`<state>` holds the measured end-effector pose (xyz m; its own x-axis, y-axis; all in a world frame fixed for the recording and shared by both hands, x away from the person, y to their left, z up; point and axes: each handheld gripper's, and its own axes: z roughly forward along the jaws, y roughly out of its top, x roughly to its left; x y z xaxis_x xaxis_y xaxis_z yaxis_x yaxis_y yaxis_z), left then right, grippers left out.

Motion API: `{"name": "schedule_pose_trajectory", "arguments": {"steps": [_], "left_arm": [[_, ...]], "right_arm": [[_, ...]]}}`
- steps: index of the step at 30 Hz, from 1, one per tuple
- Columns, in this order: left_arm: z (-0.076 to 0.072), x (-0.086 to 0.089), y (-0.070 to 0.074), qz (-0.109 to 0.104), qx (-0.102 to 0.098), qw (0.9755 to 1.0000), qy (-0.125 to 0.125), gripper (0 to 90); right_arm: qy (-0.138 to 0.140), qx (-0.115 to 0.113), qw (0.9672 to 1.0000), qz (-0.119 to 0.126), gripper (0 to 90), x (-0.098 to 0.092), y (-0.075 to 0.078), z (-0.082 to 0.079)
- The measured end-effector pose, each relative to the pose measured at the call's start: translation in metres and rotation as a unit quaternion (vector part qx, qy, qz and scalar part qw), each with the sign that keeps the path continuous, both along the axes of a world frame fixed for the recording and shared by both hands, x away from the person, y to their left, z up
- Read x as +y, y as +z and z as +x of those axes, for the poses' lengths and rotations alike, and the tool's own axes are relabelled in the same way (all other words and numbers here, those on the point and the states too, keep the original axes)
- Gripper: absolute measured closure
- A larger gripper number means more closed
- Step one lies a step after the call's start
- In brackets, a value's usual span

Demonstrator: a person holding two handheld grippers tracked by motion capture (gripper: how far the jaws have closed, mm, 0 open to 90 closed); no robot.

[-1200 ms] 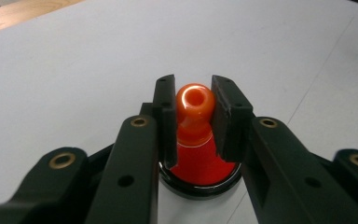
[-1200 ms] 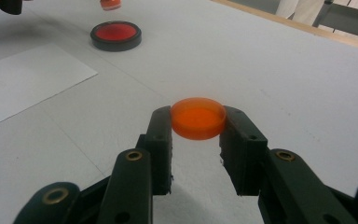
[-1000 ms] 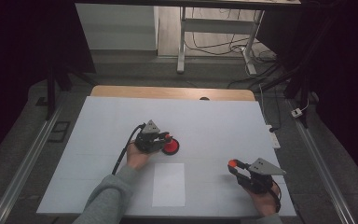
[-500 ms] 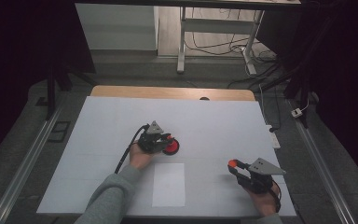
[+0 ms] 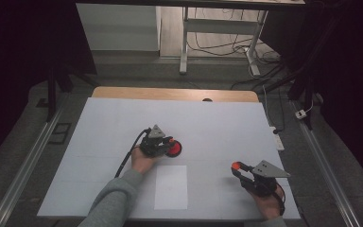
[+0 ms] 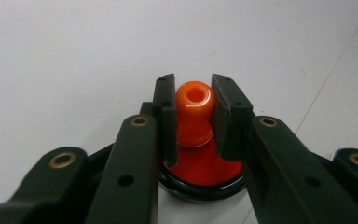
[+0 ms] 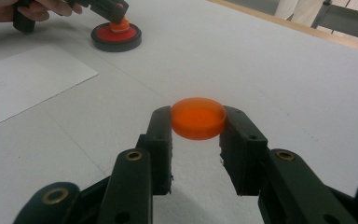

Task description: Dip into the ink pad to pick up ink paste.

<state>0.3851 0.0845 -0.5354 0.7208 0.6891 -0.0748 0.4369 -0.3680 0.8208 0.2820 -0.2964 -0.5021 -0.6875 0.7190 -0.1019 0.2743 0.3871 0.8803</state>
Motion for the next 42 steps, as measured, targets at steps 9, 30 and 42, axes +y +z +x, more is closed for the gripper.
{"name": "schedule_pose_trajectory", "arguments": {"steps": [9,30,42], "left_arm": [[-0.0011,-0.0012,-0.0002,0.006,-0.005,1.0,0.001,73.2],[-0.003,-0.0017,-0.001,0.007,-0.011,0.9999,0.004,73.2],[-0.0043,-0.0015,-0.0023,0.004,-0.016,0.9998,0.006,73.2]], "right_arm": [[0.002,0.0,1.0,0.003,64.2,0.0004,-0.0004,0.0002],[-0.002,0.0,1.0,0.0,64.2,-0.0005,0.0001,-0.0002],[0.0,0.0,1.0,0.0,64.2,-0.0006,0.0001,-0.0001]]}}
